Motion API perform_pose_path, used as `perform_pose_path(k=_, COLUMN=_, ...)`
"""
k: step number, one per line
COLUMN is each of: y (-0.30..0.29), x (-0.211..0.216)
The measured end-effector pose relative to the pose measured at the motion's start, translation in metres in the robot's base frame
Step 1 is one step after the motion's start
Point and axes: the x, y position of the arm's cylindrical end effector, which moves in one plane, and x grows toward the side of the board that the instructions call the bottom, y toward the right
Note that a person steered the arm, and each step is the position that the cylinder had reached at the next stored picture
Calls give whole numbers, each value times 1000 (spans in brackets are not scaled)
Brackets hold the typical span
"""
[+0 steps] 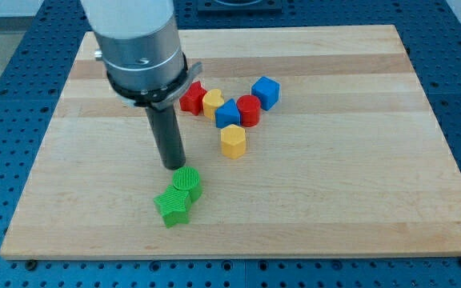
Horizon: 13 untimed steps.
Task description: Move the blue triangle closer to the green blocks
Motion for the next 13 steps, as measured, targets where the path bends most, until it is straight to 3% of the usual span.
perform_pose_path(k=2, y=122, x=-2)
perform_pose_path(k=3, y=139, x=-17)
perform_pose_path(k=5, y=6, x=-39)
perform_pose_path(k=6, y=-28, x=-79)
perform_pose_path(k=7, y=-13, x=-90)
perform_pose_path(k=8, y=18, x=-75)
perform_pose_path(k=11, y=84, x=-104)
perform_pose_path(k=13, y=130, x=-11)
